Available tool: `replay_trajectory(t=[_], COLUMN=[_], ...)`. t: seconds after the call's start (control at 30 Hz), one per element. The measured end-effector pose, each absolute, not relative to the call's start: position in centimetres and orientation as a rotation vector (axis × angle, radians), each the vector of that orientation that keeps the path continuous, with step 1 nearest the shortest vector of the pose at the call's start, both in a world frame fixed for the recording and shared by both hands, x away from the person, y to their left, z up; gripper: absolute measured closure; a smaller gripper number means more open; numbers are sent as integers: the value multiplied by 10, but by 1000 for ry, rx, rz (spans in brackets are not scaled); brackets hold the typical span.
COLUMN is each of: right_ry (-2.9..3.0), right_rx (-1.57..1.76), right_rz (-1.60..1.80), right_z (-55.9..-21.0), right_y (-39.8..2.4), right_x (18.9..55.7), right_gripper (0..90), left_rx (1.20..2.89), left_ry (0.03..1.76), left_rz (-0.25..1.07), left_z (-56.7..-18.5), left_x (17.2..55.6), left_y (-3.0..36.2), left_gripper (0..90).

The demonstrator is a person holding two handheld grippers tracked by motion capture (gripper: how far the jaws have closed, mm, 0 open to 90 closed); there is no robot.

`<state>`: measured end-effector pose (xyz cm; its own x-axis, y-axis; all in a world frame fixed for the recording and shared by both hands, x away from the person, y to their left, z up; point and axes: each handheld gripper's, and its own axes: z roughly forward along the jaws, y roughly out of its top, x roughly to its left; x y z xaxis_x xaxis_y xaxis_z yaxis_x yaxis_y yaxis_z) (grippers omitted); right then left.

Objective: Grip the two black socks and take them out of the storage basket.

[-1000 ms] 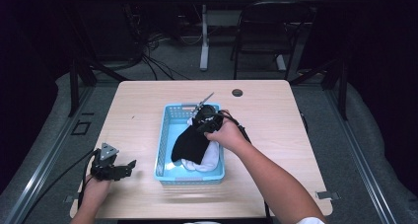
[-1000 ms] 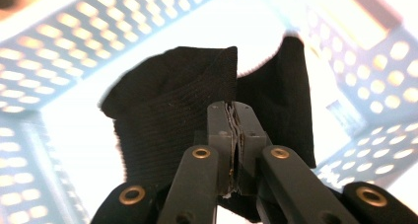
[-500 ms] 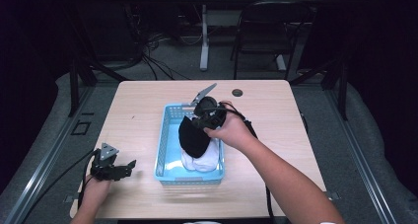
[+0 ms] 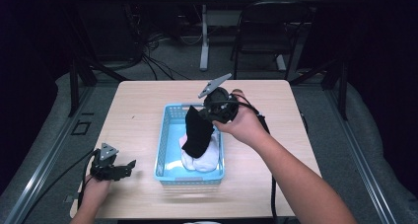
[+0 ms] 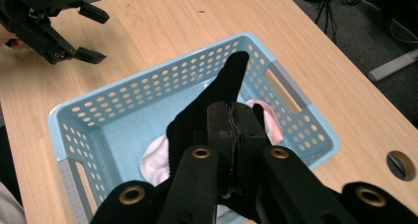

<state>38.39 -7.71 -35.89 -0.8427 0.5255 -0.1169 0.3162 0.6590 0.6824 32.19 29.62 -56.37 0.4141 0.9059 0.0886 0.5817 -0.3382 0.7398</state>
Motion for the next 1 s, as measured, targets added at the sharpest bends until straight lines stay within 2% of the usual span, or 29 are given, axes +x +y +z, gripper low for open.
replay_trajectory(t=[0.5, 0.67, 1.0], right_ry=[2476, 2442, 2418], right_rx=[775, 836, 901], right_rz=[926, 924, 907], right_z=[-339, -341, -352], right_y=[-148, -172, -193], right_x=[359, 353, 352], right_gripper=[881, 881, 881], left_rx=[2047, 2052, 2058], left_ry=[1259, 1258, 1258], left_rz=[669, 668, 667], left_z=[-564, -565, -565], left_x=[322, 322, 322], left_y=[295, 295, 295], left_gripper=[155, 155, 155])
